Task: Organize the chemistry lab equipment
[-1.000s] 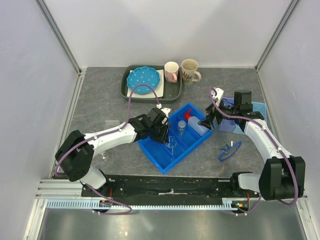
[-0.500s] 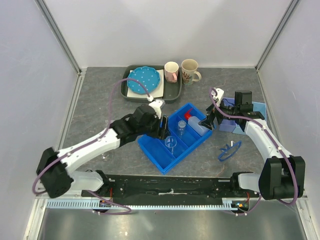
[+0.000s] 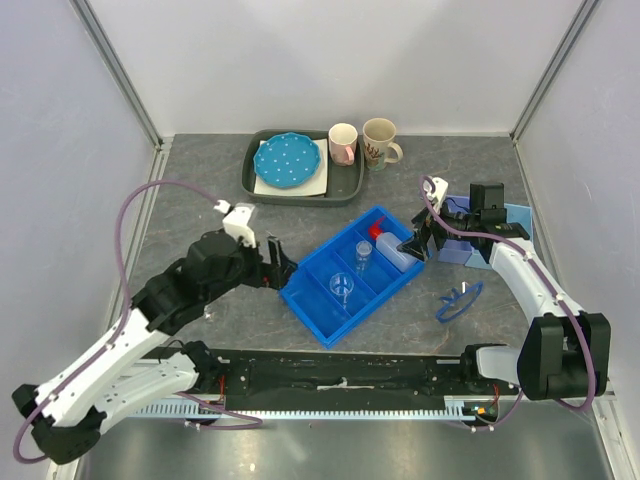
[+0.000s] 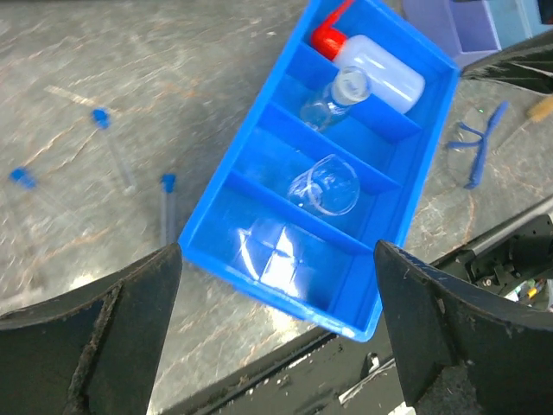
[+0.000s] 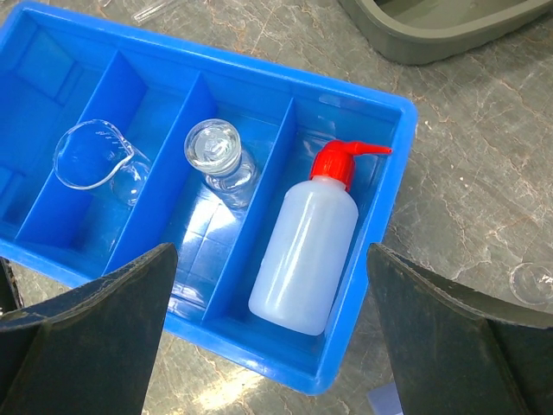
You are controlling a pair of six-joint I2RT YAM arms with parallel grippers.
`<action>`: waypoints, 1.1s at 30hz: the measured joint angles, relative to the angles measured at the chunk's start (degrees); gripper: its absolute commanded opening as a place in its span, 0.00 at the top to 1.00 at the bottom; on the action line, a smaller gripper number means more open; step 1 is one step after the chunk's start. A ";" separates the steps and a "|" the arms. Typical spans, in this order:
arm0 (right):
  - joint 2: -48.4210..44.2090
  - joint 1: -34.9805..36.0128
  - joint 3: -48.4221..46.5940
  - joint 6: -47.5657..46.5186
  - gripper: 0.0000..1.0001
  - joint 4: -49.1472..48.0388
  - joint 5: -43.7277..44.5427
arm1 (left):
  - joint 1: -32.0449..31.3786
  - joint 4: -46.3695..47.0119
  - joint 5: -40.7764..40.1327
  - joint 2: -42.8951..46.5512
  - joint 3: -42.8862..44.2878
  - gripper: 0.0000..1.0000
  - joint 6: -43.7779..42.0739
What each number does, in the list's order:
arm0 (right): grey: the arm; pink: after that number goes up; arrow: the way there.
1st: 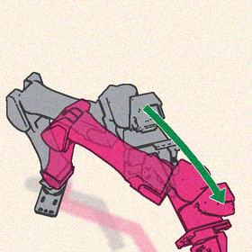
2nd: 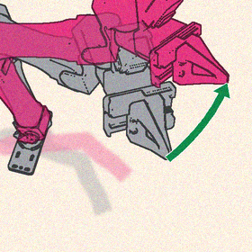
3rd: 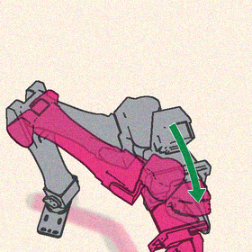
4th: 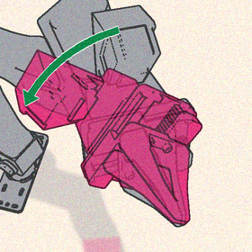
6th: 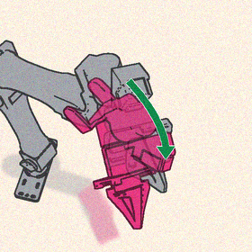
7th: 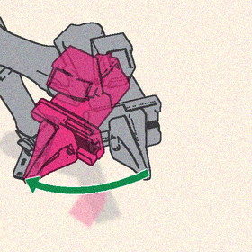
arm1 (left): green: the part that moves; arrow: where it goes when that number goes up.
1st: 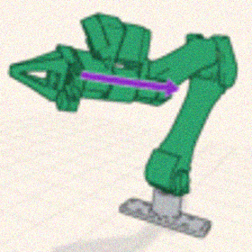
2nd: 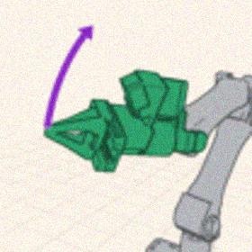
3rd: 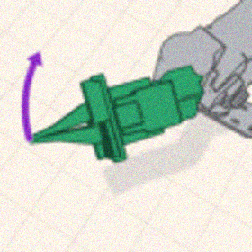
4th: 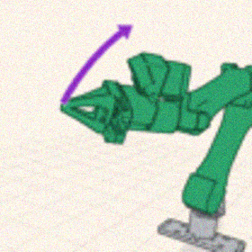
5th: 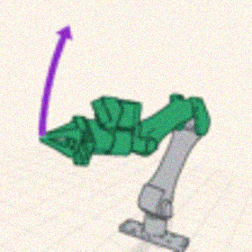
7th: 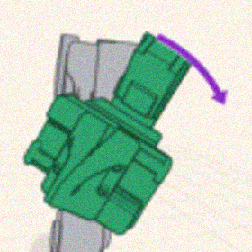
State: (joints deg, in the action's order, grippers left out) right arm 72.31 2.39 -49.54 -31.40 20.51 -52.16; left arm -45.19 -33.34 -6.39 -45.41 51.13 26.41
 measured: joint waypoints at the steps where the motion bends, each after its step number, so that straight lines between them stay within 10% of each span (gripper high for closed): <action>1: -0.04 0.00 0.00 0.02 0.02 0.04 -0.04 | 0.28 -1.68 -1.16 1.53 0.00 0.00 0.70; 12: -1.81 0.00 0.00 -0.15 0.02 0.17 -0.48 | 2.80 -22.27 -14.95 7.23 0.63 0.00 13.97; 22: -2.69 0.00 0.00 -0.17 0.02 0.26 -0.85 | 26.71 -24.59 -13.53 -1.62 0.68 0.00 14.49; 33: -3.32 0.00 0.00 -0.24 0.02 1.03 -1.38 | 37.53 -30.93 -18.05 -13.05 -0.48 0.00 27.41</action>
State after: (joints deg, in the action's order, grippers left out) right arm 68.99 2.39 -49.54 -31.64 21.54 -53.54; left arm -7.66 -64.27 -24.45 -58.46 50.65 53.82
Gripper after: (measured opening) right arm 0.982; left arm 0.995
